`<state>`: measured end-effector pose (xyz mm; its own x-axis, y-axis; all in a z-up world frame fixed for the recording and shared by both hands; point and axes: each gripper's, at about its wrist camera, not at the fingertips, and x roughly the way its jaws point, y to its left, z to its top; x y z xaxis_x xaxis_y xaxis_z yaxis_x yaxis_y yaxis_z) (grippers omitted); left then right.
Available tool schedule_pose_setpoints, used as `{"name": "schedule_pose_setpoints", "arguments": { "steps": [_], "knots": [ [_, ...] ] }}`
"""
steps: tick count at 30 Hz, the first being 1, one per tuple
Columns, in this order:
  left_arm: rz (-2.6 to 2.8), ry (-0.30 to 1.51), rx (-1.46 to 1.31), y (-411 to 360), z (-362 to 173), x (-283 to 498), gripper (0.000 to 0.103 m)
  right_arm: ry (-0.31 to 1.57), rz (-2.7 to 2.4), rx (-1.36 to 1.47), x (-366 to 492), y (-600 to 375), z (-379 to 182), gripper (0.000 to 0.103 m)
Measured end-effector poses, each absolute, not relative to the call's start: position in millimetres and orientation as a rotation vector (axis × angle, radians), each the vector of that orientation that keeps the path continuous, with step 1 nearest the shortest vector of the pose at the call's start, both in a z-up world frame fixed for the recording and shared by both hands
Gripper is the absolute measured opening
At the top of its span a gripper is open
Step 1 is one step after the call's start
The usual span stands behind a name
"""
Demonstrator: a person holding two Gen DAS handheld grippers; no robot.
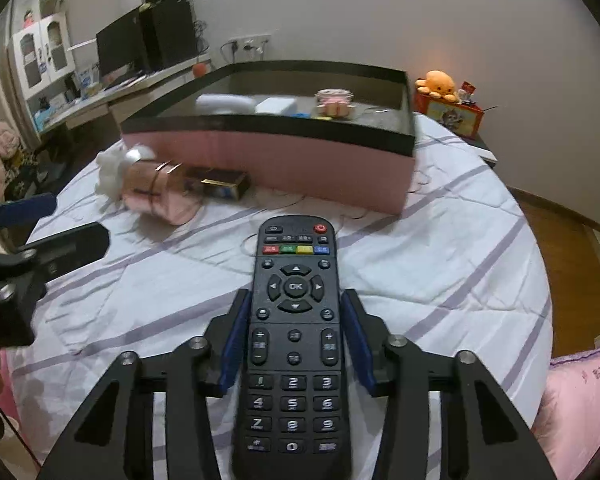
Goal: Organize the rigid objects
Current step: 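Lift the remote with the right tool while the left tool grasps the rose-gold cylinder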
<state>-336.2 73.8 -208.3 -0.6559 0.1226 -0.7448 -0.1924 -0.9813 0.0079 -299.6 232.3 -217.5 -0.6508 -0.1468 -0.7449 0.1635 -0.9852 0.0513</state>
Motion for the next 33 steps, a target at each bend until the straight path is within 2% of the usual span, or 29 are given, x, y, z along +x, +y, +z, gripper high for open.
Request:
{"name": "schedule_pose_setpoints", "arguments": {
  "steps": [8,10,12,18,22,33],
  "knots": [
    [2.64,0.099,-1.286,88,-224,-363,0.102,0.019,-2.737,1.222,-305,244,-219,0.045],
    [2.635,0.087,-1.294,89,-226,-368,0.096,0.05,-2.741,1.224,-308,245,-220,0.045],
    [2.634,0.093,-1.312,90,-229,-374,0.095,0.042,-2.739,1.221,-307,248,-219,0.045],
    [2.619,0.092,-1.337,92,-237,-385,0.066,0.036,-2.735,1.22,-309,253,-219,0.045],
    [2.612,0.147,-1.321,99,-240,-386,0.054,0.039,-2.735,1.22,-309,255,-218,0.045],
    [2.596,0.197,-1.297,86,-237,-359,0.054,0.017,-2.728,1.195,-302,245,-217,0.045]
  ]
}}
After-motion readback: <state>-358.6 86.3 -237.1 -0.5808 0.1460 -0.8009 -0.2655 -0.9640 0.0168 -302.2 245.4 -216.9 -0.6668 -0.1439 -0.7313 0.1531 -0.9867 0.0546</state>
